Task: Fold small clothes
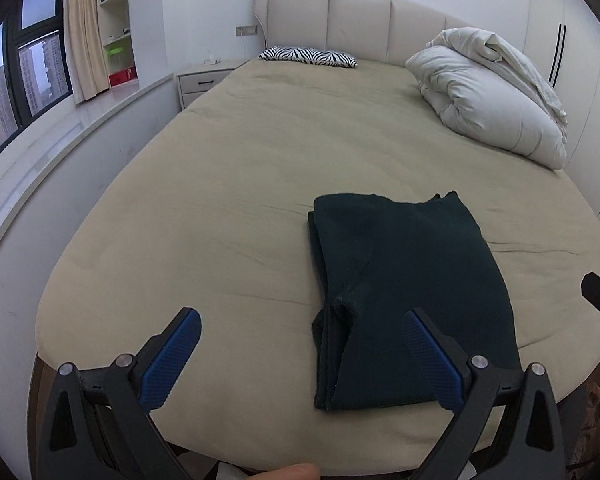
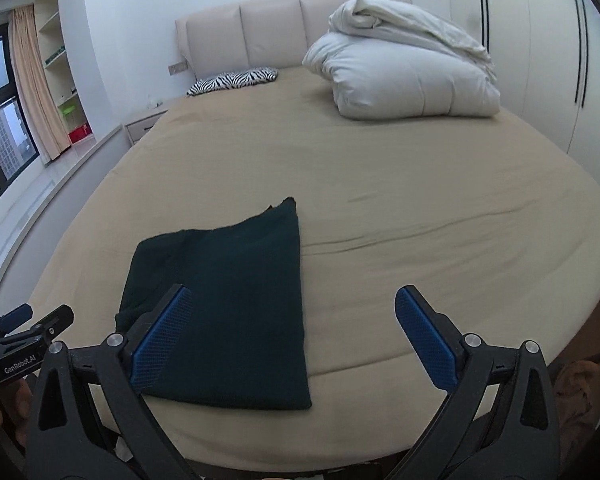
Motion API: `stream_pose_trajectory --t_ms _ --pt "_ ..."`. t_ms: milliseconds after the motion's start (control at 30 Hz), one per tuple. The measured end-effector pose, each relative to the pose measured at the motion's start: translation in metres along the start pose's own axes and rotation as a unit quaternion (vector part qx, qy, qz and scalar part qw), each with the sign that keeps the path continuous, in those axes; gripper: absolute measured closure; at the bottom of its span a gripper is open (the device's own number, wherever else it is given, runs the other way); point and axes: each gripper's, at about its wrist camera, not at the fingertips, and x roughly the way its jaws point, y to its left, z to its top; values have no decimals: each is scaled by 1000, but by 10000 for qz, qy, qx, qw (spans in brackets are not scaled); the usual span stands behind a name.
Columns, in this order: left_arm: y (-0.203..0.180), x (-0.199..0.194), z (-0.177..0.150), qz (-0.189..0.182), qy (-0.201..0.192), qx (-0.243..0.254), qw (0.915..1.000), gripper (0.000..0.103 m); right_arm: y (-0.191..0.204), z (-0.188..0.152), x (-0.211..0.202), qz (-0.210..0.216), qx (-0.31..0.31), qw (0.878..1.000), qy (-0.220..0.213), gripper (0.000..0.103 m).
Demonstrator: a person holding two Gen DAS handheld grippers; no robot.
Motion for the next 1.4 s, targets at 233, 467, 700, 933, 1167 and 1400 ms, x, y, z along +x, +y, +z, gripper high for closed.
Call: stream_pose_trajectory --t_ms 233,467,700,933,1167,1400 --pt "2 2 -10 1 168 85 9998 0 20 -14 30 -133 -394 9982 428 0" --pt "3 7 -16 1 248 61 9997 0 25 -26 53 -219 -466 9957 771 0" --pt "7 7 -17 21 273 70 9996 0 26 -27 58 -206 -460 9952 839 0" --pt "9 7 -17 34 279 72 9996 0 29 -27 56 -197 -465 9951 850 0" --pt "8 7 -17 39 280 87 9996 0 30 -27 56 -184 -439 9952 855 0" --pt "8 7 -18 40 283 88 9996 0 30 -27 57 -169 -424 9952 867 0"
